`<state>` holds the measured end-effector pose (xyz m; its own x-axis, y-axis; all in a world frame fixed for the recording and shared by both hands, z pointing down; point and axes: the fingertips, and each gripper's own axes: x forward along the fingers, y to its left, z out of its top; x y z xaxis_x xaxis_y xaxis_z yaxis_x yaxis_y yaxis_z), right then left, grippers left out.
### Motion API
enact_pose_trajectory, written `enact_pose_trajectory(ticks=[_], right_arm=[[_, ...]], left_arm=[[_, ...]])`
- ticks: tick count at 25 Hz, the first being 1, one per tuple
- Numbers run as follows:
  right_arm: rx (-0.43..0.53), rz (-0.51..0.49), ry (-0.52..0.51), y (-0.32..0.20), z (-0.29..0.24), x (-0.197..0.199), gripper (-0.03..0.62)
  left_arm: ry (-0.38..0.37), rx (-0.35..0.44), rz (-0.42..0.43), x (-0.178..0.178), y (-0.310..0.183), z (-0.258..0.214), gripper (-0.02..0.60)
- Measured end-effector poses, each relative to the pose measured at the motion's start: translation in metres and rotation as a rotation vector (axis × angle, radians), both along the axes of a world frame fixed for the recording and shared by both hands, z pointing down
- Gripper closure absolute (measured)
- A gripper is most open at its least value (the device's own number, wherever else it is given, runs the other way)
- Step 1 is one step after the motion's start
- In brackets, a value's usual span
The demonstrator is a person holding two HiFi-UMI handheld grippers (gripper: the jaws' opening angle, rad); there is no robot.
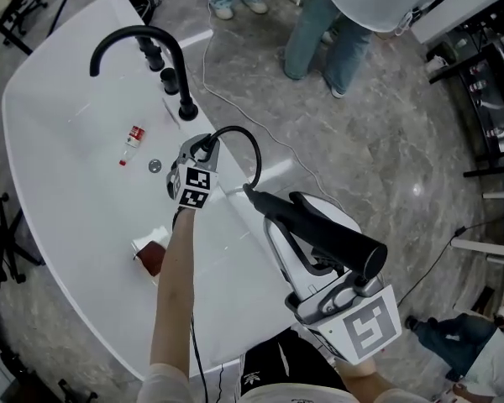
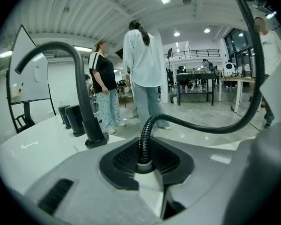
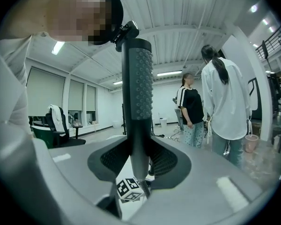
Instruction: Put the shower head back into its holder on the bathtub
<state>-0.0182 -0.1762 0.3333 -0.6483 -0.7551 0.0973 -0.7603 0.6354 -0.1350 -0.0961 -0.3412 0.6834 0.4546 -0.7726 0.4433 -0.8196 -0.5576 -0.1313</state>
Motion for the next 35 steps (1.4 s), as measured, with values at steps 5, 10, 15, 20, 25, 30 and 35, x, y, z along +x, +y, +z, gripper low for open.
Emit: enact_pose_trajectory(ticks=[5,10,15,20,25,30,35], right_arm=[[-0.015,-0.047,0.022,0.002,0.012,-0.009,0.453],[-0.023,-0.051,0.031,0.001,0.019,-0.016,0.453],[-0.019,-0.067,0.028,0.005,0.018,-0.023,0.453],[0.001,-0.043,0.004,0.003,0.007,-0.028,0.453],[0.003,-0.018,0.030,0.001,0.004,-0.017,0.453],[-0.012,-0.021,0.022,-0.003,0.011,-0.015,0.453],[-0.023,-0.036,0.031,-0.001,0.017,-0.023,0.453]], left_arm=[[0.026,-0.007,-0.026,-0.002,0.002,0.003,0.501],[0.000,0.107,0.040,0.004,0.013,-0.027,0.477],[-0.243,0.165,0.325,0.044,0.012,-0.025,0.441],[-0.367,0.041,0.383,0.062,-0.002,0.008,0.410],[-0.119,0.072,0.061,0.010,-0.018,-0.020,0.514],[0.122,0.079,-0.082,-0.019,-0.013,-0.033,0.509],[0.125,0.017,-0.051,-0.005,0.002,-0.005,0.512]])
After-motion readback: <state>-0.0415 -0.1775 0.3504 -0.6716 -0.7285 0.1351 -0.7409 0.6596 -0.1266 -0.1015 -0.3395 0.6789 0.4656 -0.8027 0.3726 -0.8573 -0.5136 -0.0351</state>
